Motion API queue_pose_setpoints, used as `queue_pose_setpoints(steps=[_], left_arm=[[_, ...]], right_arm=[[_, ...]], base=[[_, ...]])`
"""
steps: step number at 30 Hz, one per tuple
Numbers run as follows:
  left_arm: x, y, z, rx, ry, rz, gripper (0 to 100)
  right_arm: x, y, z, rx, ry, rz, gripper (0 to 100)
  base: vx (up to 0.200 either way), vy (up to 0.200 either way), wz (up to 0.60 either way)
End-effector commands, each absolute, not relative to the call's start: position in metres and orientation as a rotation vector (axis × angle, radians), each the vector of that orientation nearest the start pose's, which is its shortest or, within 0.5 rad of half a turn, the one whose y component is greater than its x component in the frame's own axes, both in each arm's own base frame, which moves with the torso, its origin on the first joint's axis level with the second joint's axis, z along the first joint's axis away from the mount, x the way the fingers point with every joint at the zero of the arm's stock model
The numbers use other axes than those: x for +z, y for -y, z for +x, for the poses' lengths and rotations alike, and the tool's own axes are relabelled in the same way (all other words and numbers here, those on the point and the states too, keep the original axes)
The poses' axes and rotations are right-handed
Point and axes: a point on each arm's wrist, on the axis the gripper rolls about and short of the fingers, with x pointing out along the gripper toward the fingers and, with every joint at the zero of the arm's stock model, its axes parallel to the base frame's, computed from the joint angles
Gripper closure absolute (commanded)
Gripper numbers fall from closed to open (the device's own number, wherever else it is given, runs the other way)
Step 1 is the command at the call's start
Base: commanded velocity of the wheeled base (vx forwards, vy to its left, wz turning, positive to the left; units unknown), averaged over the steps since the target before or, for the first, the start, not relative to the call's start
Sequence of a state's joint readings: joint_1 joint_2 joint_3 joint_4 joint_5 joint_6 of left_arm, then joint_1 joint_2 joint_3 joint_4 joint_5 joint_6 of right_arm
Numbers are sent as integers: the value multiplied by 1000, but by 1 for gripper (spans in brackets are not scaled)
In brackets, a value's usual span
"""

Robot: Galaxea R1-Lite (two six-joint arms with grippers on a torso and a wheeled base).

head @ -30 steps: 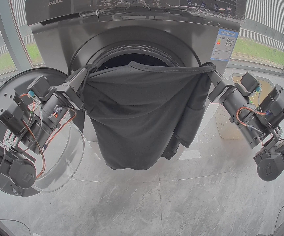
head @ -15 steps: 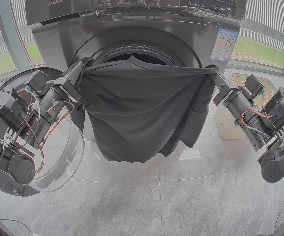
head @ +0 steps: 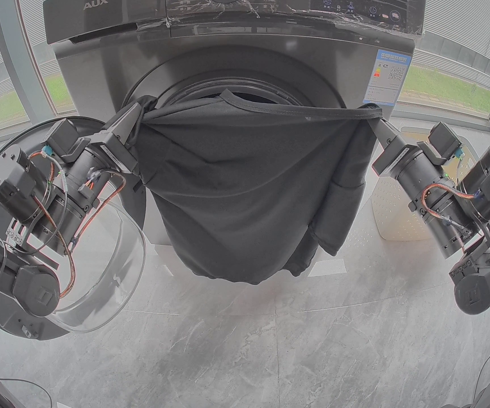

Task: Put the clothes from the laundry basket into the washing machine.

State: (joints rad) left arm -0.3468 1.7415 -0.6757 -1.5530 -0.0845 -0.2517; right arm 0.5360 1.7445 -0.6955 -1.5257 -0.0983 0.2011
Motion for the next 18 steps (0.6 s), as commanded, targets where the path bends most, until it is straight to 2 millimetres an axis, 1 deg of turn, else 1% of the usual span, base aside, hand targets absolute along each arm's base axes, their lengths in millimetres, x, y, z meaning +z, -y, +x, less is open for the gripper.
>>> queue_pose_setpoints(steps=[1, 5, 13, 17, 18], left_arm=[[229, 101, 274, -484, 444, -310, 100], [229, 101, 274, -481, 444, -311, 100], [229, 102, 274, -483, 442, -311, 100], [222, 110, 273, -506, 416, -307, 100], [220, 117, 272, -528, 405, -310, 100]], right_arm=[[231, -149, 254, 477, 422, 348, 100], [236, -151, 252, 485, 437, 353, 100], [237, -151, 252, 486, 442, 352, 100], [231, -152, 253, 484, 420, 345, 100], [226, -152, 252, 484, 396, 338, 100]], base=[[0, 0, 0], [0, 0, 0], [0, 0, 0], [0, 0, 0], [0, 0, 0]])
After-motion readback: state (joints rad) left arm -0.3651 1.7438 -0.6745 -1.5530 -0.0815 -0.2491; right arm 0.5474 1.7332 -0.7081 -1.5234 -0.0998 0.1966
